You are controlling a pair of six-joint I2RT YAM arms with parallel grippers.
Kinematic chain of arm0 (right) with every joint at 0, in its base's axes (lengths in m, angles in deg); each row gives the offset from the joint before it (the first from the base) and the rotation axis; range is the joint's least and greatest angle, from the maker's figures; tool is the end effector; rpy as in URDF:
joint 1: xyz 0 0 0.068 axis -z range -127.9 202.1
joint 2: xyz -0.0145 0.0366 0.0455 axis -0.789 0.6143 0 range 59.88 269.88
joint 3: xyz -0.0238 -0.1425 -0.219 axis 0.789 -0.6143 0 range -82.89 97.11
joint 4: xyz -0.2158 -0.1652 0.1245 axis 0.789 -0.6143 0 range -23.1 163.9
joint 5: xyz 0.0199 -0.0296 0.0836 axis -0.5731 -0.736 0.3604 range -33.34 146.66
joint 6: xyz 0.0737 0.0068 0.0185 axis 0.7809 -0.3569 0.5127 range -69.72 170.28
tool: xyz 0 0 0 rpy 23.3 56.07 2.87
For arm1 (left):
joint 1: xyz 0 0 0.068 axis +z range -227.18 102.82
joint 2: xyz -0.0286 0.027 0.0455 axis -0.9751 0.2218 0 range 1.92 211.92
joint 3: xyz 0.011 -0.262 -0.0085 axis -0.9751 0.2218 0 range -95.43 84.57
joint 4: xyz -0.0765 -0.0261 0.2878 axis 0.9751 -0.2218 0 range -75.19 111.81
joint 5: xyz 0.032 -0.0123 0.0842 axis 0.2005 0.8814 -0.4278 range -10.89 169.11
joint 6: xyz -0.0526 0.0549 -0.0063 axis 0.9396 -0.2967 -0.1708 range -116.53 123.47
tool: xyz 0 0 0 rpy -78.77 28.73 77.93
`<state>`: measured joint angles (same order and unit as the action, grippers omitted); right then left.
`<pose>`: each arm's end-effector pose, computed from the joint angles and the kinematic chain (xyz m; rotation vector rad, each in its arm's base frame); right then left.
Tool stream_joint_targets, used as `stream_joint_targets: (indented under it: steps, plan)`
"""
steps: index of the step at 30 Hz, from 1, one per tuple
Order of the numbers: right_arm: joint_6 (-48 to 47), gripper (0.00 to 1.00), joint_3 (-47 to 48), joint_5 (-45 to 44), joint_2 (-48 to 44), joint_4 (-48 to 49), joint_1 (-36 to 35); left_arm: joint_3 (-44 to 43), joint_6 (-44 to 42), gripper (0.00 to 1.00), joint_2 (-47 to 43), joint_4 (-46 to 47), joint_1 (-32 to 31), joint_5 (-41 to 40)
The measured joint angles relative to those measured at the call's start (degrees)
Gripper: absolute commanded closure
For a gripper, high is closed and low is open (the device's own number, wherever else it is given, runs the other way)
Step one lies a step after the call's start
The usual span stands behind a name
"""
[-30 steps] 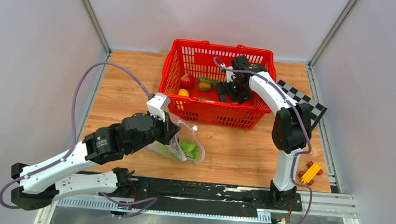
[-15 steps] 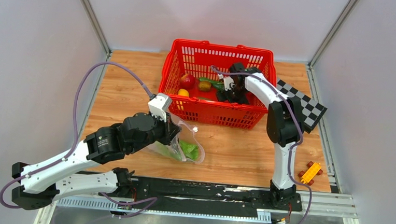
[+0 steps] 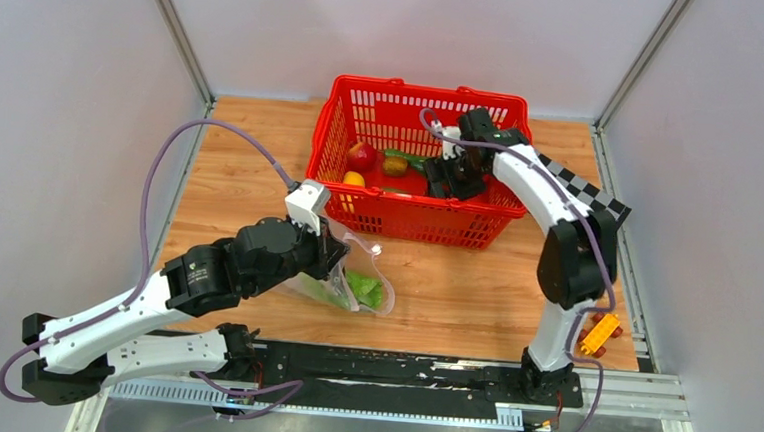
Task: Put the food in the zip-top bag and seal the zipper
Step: Pick up the fake fruit from the bin, then place the fake fruit in the zipper food storage bag.
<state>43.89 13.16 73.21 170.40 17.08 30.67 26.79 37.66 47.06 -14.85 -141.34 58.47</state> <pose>0.4055 0.1790 0.2088 -0.7434 2.7207 0.4674 0.1202 -0.1961 0.3589 0.2927 2.0209 -0.7545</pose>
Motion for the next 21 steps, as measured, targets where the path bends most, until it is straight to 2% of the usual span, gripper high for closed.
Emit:
stream_joint_targets:
  steps: [8, 14, 21]
  plan:
    - [4.4, 0.67, -9.2, 0.9, -19.2, 10.5, 0.2, 0.0, 0.0, 1.00, 0.6, 0.1, 0.0, 0.3]
    - [10.3, 0.67, -20.8, 7.4, -32.8, 21.6, 0.2, 0.0, -0.3, 1.00, 2.2, 0.5, 0.0, 1.2]
    - [16.5, 0.68, -29.6, 16.3, -44.7, 34.2, 0.1, 0.0, -0.7, 1.00, 2.8, 1.1, 0.0, 1.9]
